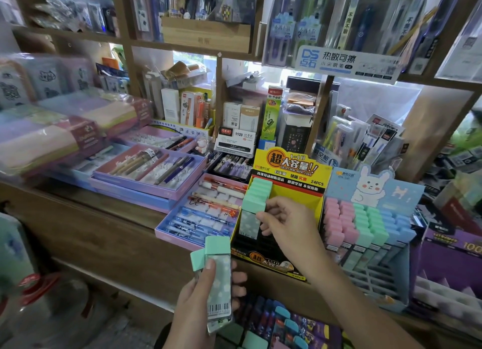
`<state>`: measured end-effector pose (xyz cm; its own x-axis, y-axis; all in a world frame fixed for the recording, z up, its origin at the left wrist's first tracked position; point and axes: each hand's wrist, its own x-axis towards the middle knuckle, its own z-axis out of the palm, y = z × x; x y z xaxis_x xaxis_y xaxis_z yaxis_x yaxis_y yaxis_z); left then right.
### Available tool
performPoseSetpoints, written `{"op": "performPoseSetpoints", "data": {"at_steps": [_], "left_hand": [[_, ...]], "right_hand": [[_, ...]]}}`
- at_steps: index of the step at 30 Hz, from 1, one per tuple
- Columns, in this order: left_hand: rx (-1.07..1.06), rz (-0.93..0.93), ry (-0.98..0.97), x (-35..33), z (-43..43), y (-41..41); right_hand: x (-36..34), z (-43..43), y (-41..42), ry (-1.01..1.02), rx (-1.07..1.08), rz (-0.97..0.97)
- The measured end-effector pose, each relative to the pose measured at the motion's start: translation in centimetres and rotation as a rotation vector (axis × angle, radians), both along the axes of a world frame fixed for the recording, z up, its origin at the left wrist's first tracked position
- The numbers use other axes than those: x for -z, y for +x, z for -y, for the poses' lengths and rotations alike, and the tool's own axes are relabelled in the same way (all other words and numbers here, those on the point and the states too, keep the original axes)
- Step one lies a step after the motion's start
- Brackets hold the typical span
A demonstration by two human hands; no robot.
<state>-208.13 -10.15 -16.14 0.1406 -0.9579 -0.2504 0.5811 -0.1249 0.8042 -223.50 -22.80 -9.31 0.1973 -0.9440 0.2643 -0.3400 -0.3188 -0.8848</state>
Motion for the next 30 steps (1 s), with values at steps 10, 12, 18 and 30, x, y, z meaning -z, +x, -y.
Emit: {"op": "performPoseSetpoints", "data": {"at_steps": [10,12,18,30], "left_hand": [[-0.011,0.012,0.009,0.1,0.0,-0.1],[-0.013,0.031,0.003,0.0,-0.1,-0.1],[-0.036,0.048,0.028,-0.5,-0.4,-0.3],[-0.070,0.081,0.051,-1.0,-0.8,-0.7]], "right_hand": [[0.4,0.0,0.8,0.015,0.103,-0.085],[0.4,0.1,0.8,0.018,0.121,-0.091],[0.6,-1.4,0.3,-0.021,0.171,-0.183],[0.9,-5.0,0.8,0.344,-0.296,0.044]]}}
